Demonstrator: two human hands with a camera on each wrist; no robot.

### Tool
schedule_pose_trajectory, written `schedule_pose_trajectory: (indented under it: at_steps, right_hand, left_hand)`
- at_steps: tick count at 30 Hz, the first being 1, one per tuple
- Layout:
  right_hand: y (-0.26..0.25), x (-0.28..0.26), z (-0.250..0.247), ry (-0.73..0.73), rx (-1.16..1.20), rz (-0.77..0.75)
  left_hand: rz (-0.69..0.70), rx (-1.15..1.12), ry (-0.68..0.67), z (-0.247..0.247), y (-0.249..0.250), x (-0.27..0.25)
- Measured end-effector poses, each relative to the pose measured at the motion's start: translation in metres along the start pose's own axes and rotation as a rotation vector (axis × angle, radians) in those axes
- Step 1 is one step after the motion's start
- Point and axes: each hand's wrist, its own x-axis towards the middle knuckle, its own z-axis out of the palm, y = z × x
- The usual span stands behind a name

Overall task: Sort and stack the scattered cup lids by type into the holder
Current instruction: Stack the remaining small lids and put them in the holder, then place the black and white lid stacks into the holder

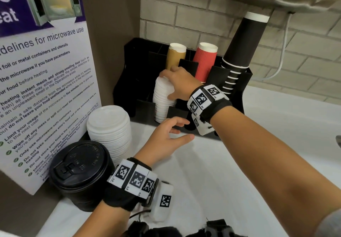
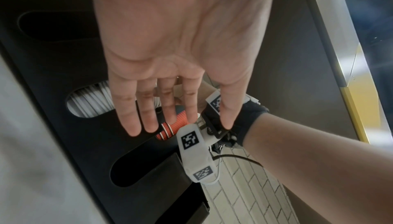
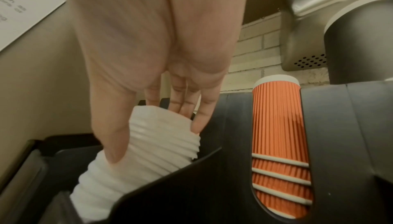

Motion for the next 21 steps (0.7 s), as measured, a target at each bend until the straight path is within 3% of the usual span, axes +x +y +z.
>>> schedule_pose_trajectory:
  at_steps: [12,18,21]
  right_hand:
    - [0.0,-0.006,-0.004,-0.04,-0.03,0.045]
    - [0.008,-0.039,-0.019,0.115,0.327,0.039]
    - [0.007,-0.067,-0.015,0.065,0.521,0.048]
  left_hand:
    - [0.018,0.048,-0.02,0.001,0.011,-0.001]
    - [0.14,0.131,-0.179,0.002,0.061,-0.012]
    - [0.2,0.197,-0.224,-0.009,0.094,-0.023]
